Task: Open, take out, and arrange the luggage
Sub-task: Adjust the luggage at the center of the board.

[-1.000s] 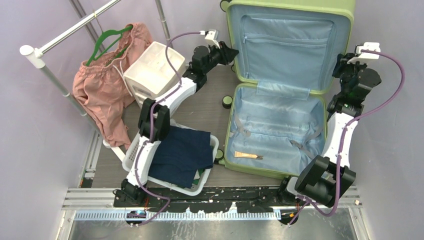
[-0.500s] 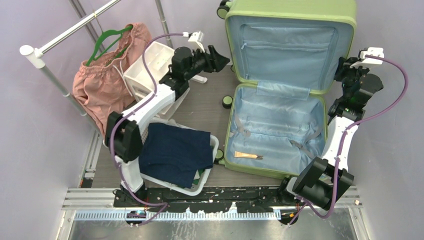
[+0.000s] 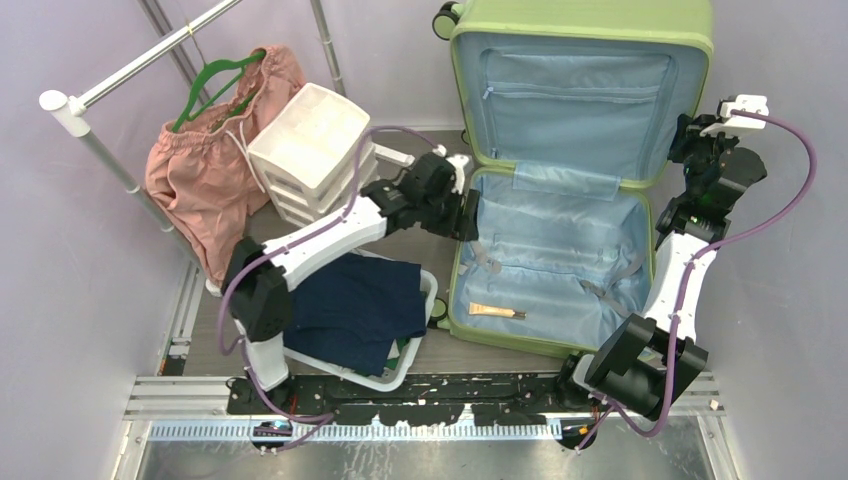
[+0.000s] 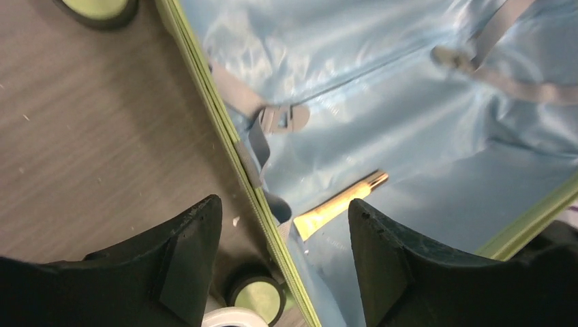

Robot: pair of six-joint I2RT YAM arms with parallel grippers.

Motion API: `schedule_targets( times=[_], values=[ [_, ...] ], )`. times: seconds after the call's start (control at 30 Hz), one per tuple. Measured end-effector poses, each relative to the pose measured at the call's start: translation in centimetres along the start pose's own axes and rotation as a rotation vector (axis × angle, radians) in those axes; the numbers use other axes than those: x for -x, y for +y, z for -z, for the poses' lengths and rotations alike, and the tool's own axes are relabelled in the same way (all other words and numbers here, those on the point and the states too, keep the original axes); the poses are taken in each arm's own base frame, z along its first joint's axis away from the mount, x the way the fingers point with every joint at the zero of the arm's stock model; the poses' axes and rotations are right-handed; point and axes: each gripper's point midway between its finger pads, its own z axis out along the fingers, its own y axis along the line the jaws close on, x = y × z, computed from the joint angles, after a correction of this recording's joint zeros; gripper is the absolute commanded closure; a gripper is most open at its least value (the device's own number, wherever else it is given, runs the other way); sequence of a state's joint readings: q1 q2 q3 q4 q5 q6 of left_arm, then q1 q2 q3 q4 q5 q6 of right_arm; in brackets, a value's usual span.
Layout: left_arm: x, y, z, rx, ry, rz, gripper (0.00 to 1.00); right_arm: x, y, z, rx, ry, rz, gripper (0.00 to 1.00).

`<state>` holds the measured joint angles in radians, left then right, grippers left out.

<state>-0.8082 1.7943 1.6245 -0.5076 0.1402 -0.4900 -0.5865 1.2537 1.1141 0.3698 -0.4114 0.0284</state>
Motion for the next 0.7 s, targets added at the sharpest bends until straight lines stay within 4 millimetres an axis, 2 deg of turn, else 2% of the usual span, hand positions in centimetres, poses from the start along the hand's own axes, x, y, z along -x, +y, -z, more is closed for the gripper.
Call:
schedule_targets(
  times=[0.1,0.23,0.3,0.37,0.43,0.53,0.7],
  values=[
    [-3.3,0.4,-1.8,0.056,0.113,-0.005,0.39,0.0,0.0,0.0,0.0,0.001,0.0,0.99],
    [-6.6,2.2,-3.2,0.137,0.237,0.004,0.65,0.0,0.0,0.0,-0.002,0.001,0.0,0.99],
    [-7.4,2.7,-3.6,0.157,0.274,0.009,0.82,0.0,-0.1,0.0,-0.003,0.001,0.0,0.99],
    [-7.2,2.2,-3.8,0.147,0.282,0.001,0.93,0.0,-0.1,0.0,-0.006,0.001,0.0,0.99],
    [-7.0,1.9,-3.9,0.158,0.29,-0.013,0.97,0.0,-0.2,0.0,-0.009,0.001,0.0,0.99],
    [-6.8,1.9,-4.1,0.175,0.314,-0.011,0.99,0.0,-0.5,0.1,-0.016,0.002,0.001,0.99],
    [-5.3,2.3,-5.3,0.187,0.314,-0.026,1.0,0.0,-1.7,0.3,-0.058,0.002,0.016,0.99]
  ],
)
